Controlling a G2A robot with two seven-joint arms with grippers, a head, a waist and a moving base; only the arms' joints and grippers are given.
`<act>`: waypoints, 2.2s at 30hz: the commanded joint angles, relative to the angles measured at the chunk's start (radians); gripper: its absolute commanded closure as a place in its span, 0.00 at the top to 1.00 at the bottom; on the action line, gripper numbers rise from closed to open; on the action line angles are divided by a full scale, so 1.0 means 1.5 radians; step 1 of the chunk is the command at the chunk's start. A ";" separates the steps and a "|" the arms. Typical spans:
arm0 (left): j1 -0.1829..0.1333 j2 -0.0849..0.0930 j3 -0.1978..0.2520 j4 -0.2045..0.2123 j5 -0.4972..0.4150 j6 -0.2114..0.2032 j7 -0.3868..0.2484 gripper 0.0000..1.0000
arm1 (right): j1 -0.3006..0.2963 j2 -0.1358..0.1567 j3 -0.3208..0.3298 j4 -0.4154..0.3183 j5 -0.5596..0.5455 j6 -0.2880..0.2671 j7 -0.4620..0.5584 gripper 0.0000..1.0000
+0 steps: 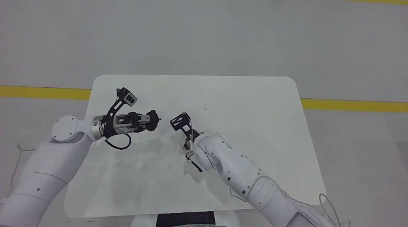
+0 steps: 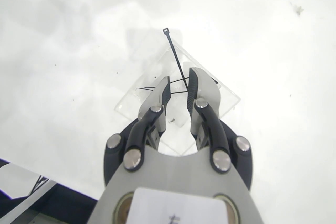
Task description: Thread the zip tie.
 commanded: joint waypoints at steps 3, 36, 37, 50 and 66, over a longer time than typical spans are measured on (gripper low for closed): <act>0.000 0.000 0.000 0.000 0.000 0.000 0.000 0.00 | 0.007 -0.007 -0.005 0.016 -0.002 0.001 -0.002 0.12; 0.000 0.000 0.000 0.000 0.000 0.000 0.000 0.00 | -0.166 0.024 0.193 -0.191 0.124 -0.127 -0.138 0.00; 0.000 0.000 0.000 0.000 0.000 0.000 0.000 0.00 | -0.175 0.026 0.204 -0.197 0.138 -0.137 -0.154 0.00; 0.000 0.000 0.000 0.000 0.000 0.000 0.000 0.00 | -0.180 0.026 0.210 -0.201 0.150 -0.139 -0.173 0.00; 0.000 0.000 0.000 0.000 0.000 0.000 0.000 0.00 | -0.281 0.027 0.290 -0.265 0.356 -0.260 -0.535 0.00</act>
